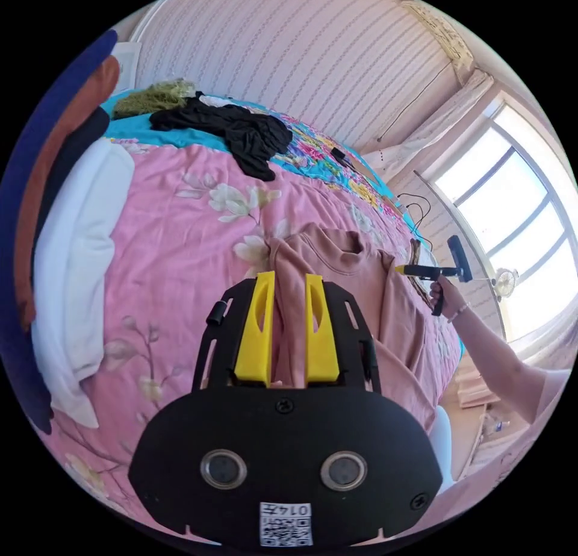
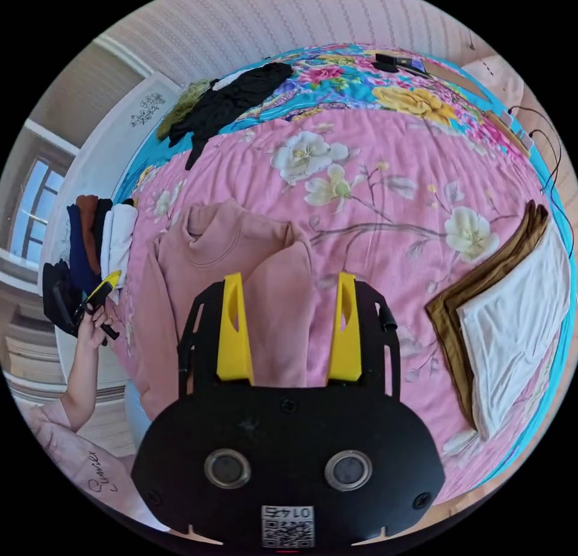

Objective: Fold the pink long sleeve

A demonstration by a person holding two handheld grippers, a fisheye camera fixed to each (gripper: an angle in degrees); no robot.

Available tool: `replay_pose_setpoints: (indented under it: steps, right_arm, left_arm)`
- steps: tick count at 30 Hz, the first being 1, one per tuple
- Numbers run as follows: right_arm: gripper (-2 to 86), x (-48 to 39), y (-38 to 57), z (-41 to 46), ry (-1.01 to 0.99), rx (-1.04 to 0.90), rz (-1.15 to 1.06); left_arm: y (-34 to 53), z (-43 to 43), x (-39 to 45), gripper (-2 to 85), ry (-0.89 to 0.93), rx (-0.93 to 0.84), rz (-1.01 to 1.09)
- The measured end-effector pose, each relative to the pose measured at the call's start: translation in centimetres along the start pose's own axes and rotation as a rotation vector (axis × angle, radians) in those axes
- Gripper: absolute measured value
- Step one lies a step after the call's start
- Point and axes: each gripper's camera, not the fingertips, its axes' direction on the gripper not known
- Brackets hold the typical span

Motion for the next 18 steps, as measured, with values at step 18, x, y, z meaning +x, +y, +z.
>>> replay_pose_setpoints:
  steps: [18]
  right_arm:
    - [2.7, -1.9, 6.1, -11.4, -0.174, 0.175, -0.192]
  left_arm:
    - [-6.2, -8.6, 2.1, 3.2, 0.116, 0.071, 0.161]
